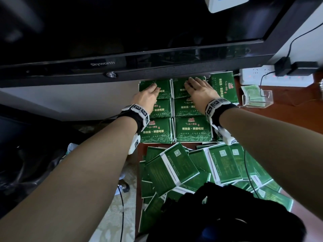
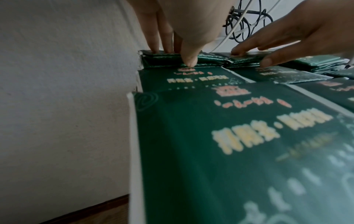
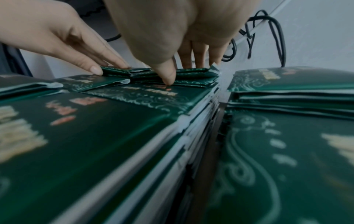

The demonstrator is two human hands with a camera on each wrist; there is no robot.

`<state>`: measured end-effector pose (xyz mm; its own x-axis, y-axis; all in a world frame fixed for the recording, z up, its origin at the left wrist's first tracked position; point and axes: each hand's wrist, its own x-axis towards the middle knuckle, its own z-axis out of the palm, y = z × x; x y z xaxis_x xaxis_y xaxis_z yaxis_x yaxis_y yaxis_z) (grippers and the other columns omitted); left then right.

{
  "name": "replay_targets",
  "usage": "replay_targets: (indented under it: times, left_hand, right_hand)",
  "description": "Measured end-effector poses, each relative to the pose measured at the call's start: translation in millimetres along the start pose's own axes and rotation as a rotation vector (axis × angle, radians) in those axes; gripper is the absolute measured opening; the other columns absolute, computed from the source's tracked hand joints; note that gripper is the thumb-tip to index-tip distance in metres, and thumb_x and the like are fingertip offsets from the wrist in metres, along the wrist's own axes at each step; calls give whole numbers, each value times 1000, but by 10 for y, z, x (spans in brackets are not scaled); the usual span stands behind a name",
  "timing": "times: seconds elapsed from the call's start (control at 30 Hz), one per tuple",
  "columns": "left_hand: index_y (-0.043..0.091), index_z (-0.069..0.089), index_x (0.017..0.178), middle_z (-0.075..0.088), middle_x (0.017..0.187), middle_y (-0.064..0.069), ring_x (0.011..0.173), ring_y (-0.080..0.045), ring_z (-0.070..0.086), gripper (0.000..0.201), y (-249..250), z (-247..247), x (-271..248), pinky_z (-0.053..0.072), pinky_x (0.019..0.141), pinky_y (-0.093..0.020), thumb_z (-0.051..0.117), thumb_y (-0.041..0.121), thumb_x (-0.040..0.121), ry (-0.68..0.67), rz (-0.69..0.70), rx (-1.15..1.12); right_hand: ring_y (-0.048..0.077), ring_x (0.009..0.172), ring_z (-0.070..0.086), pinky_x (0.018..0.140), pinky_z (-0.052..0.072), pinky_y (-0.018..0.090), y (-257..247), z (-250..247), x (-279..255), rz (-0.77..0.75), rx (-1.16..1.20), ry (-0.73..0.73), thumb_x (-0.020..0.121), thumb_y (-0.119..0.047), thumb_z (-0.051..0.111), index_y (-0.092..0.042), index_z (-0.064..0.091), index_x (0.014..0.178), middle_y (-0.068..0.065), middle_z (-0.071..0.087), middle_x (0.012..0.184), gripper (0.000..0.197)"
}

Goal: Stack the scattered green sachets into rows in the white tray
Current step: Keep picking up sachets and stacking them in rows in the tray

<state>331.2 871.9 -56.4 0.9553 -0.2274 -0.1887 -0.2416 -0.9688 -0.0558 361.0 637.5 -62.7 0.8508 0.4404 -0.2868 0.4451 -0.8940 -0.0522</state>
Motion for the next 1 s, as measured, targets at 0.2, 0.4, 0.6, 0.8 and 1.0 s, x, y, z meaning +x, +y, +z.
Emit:
replay_targets:
  times: [0.2,0.4,0.6,0.8,1.0]
  left_hand:
    - [17,30,153,21,163,3,130,-21,51,60,14,-26,36,53,89,-35,52,5,99,11,-3,24]
    - [20,33,152,23,162,3,126,-23,55,62,19,-34,47,55,88,-39,55,2,97,11,-27,-7]
    - [18,36,151,27,161,1,128,-23,53,53,138,-103,-158,55,91,-40,52,17,101,45,-38,-68]
    - [18,38,149,30,159,0,129,-21,52,47,556,-169,-696,53,89,-33,40,30,104,78,-7,-61]
    - [18,37,149,28,160,1,135,-20,46,47,971,-200,-1232,50,94,-32,38,28,103,85,35,-70]
  right_hand:
    - [32,151,8,123,10,44,-3,-4,5,36,-22,25,91,2,51,-18,10,158,10,4,165,81]
    - [36,149,14,121,17,50,15,64,46,74,-67,58,95,-14,60,-25,15,157,9,9,164,77]
    - [36,149,12,121,14,49,19,10,-181,103,-35,55,102,-22,50,-28,12,157,8,8,165,68]
    - [32,148,18,119,21,46,69,-31,-771,99,80,50,90,-3,52,-23,30,153,7,20,162,70]
    - [31,141,29,114,30,44,190,-7,-1532,158,110,57,89,-6,52,-17,42,146,8,35,154,59]
